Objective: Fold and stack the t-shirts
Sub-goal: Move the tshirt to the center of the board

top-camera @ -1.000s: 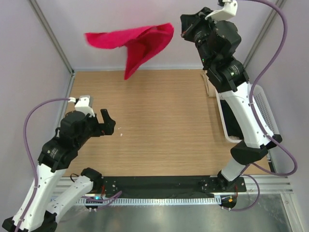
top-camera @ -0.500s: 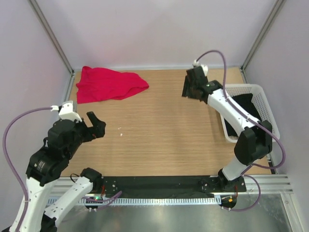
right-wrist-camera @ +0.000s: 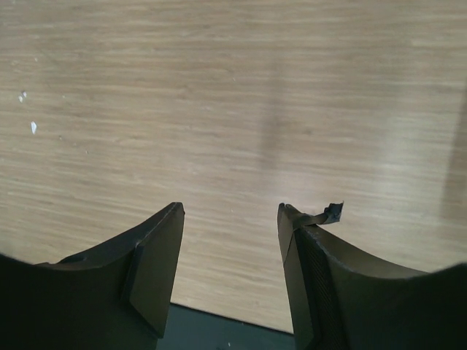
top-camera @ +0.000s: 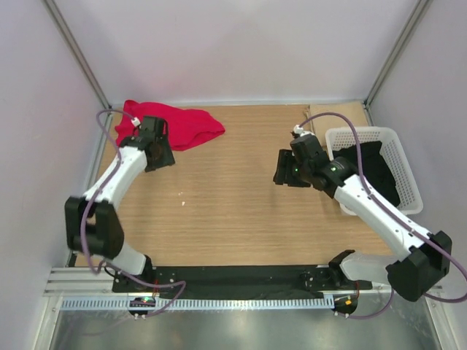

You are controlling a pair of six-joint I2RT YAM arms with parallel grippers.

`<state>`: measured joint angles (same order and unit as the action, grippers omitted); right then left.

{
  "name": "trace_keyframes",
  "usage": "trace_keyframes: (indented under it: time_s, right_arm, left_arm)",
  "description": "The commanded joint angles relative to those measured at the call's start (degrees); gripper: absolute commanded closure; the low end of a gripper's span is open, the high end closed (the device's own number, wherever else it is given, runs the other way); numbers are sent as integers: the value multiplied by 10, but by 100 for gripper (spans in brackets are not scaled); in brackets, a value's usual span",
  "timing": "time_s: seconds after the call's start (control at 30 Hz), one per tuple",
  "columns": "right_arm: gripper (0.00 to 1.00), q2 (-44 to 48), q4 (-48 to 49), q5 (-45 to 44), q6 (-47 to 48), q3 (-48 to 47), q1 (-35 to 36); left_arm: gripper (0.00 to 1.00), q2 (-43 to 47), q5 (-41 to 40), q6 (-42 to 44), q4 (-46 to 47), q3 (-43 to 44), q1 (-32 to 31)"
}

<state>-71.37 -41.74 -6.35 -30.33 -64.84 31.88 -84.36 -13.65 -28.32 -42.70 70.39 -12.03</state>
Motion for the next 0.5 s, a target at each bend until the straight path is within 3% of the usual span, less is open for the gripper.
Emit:
trace_keyframes:
  time_s: [0.0,0.2,0.47]
  right_arm:
    - [39,57,-35,7,0,24,0]
    - [38,128,-69,-16,6,51,-1]
    - [36,149,-82,-38,27,35,-2]
  left_arm:
    - [45,-99,42,4,100,65,59]
    - [31,-285,53,-2,113,240,105]
    - [32,-418,32,0,97,380,117]
